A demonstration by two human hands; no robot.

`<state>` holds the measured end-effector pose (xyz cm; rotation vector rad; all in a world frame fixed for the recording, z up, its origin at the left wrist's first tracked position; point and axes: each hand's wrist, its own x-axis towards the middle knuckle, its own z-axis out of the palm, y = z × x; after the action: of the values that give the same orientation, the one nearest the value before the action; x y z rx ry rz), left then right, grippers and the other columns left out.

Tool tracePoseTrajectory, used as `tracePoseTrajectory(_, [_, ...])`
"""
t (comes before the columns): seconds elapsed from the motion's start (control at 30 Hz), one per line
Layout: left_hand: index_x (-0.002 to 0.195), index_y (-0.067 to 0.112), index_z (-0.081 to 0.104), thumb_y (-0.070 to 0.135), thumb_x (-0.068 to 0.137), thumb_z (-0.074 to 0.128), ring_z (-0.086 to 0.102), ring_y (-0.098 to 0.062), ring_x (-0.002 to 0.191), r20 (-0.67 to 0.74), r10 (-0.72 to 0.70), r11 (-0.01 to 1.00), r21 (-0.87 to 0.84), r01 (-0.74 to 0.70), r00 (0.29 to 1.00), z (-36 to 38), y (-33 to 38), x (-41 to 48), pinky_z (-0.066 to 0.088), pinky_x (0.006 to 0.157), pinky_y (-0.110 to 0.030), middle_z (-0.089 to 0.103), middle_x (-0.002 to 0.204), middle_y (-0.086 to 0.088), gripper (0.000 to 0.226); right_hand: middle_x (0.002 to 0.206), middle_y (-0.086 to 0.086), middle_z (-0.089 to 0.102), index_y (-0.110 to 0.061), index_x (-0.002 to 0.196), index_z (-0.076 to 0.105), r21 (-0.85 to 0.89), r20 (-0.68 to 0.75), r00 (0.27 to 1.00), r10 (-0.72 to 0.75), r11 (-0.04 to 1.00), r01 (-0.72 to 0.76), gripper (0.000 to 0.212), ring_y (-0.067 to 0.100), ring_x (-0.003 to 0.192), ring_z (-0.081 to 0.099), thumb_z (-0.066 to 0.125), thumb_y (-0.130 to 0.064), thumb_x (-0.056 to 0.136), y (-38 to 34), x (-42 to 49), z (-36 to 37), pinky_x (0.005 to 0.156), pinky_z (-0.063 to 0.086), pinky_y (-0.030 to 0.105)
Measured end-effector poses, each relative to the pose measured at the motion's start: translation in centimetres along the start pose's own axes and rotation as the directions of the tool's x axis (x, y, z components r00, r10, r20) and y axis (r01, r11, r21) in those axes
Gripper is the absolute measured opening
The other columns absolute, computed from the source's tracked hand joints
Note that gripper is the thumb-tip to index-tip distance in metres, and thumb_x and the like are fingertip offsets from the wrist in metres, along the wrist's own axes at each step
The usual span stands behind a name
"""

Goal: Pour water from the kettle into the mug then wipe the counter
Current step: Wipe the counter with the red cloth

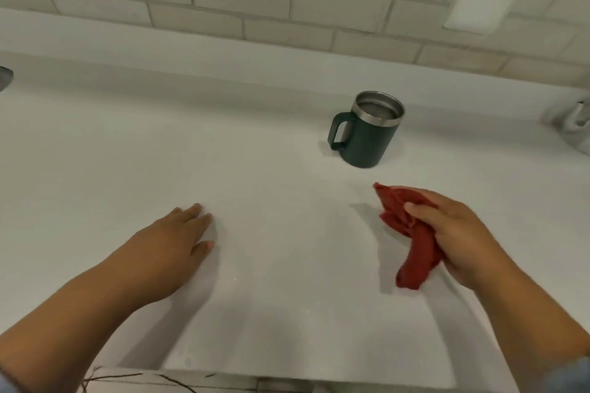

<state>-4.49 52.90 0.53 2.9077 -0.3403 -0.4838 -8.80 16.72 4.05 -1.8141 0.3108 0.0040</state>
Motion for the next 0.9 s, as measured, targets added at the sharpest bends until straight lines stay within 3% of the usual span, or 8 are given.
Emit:
tracePoseTrajectory(0.1, [0.148,0.026,0.019,0.042,0.098,0.026,0.013,-0.014,0.145,-0.013,0.023,0.999,0.045,-0.023,1.0,-0.4,0.3,0.0,0.02,0.114,-0.029,0.007,0.159,0.006,0.054,0.091,0.001,0.076,-0.032,0.088,0.076,-0.03,-0.317,0.942,0.113,0.991,-0.129,0.024,0.019,0.078,0.071,0.056,-0.018,0.089,3.0,-3.3,-6.2,0.064,0.053,0.029])
tracePoseTrajectory(0.17, [0.148,0.026,0.019,0.042,0.098,0.026,0.014,-0.014,0.145,-0.016,0.036,0.998,0.06,-0.035,0.999,-0.5,0.2,0.1,0.02,0.114,-0.029,0.007,0.159,0.005,0.053,0.103,0.0,0.072,-0.034,0.105,0.07,-0.198,-0.424,0.894,0.141,0.95,-0.244,0.021,0.019,0.084,0.065,0.055,-0.027,0.092,5.9,-5.6,-8.1,0.071,0.047,0.032])
tracePoseTrajectory(0.27, [0.147,0.027,0.022,0.041,0.098,0.028,0.018,-0.014,0.144,-0.022,0.048,0.998,0.046,-0.047,0.999,-0.4,-0.1,0.1,0.022,0.114,-0.029,0.01,0.159,0.006,0.052,0.128,-0.02,0.054,-0.049,0.124,0.053,-0.584,-0.306,0.95,-0.055,0.799,-0.142,0.038,0.007,0.114,0.05,0.052,-0.027,0.093,7.9,-7.3,-6.8,0.098,0.036,0.03])
tracePoseTrajectory(0.57, [0.147,0.018,0.025,0.034,0.096,0.038,0.015,-0.014,0.144,-0.153,0.02,0.989,-0.14,-0.042,0.988,0.9,0.1,-1.7,0.016,0.116,-0.029,0.016,0.158,0.004,0.055,0.143,-0.005,0.044,-0.027,0.137,0.045,-0.753,-0.044,0.937,-0.347,0.628,0.198,0.041,0.02,0.134,0.036,0.041,-0.029,0.096,6.4,-6.6,10.4,0.115,0.029,0.036])
tracePoseTrajectory(0.67, [0.146,0.014,0.028,0.032,0.095,0.043,0.018,-0.018,0.144,-0.227,-0.076,0.981,-0.189,0.032,0.971,1.6,-1.1,-3.7,0.017,0.116,-0.033,0.021,0.156,0.0,0.056,0.15,-0.008,0.034,-0.024,0.143,0.036,-0.688,0.067,0.946,-0.316,0.672,0.274,0.046,0.013,0.141,0.024,0.042,-0.025,0.098,5.0,-6.2,14.9,0.119,0.019,0.031])
tracePoseTrajectory(0.73, [0.145,0.008,0.029,0.031,0.094,0.044,0.016,-0.02,0.144,-0.225,-0.16,0.978,-0.168,0.123,0.961,2.0,-2.8,-5.1,0.017,0.117,-0.037,0.024,0.155,-0.006,0.058,0.14,-0.019,0.042,-0.027,0.138,0.044,-0.46,0.12,0.953,-0.28,0.835,0.303,0.041,-0.003,0.129,0.036,0.042,-0.018,0.098,3.7,-6.2,16.2,0.114,0.025,0.021])
tracePoseTrajectory(0.8, [0.145,0.005,0.029,0.034,0.094,0.044,0.015,-0.023,0.145,-0.186,-0.244,0.965,-0.141,0.22,0.952,2.5,-4.6,-6.4,0.016,0.118,-0.04,0.023,0.155,-0.011,0.06,0.123,-0.025,0.051,-0.031,0.13,0.052,-0.148,0.102,0.979,-0.174,0.971,0.188,0.038,-0.013,0.108,0.049,0.041,-0.015,0.098,2.5,-5.9,15.6,0.105,0.034,0.017])
tracePoseTrajectory(0.9, [0.146,0.01,0.026,0.038,0.093,0.043,0.017,-0.025,0.144,-0.171,-0.279,0.959,-0.105,0.264,0.945,3.0,-5.9,-8.2,0.019,0.116,-0.04,0.02,0.156,-0.01,0.062,0.124,-0.004,0.06,-0.027,0.129,0.054,-0.002,-0.085,0.993,-0.083,0.997,0.083,0.035,0.011,0.105,0.059,0.043,-0.016,0.097,1.9,-4.0,12.0,0.098,0.048,0.032])
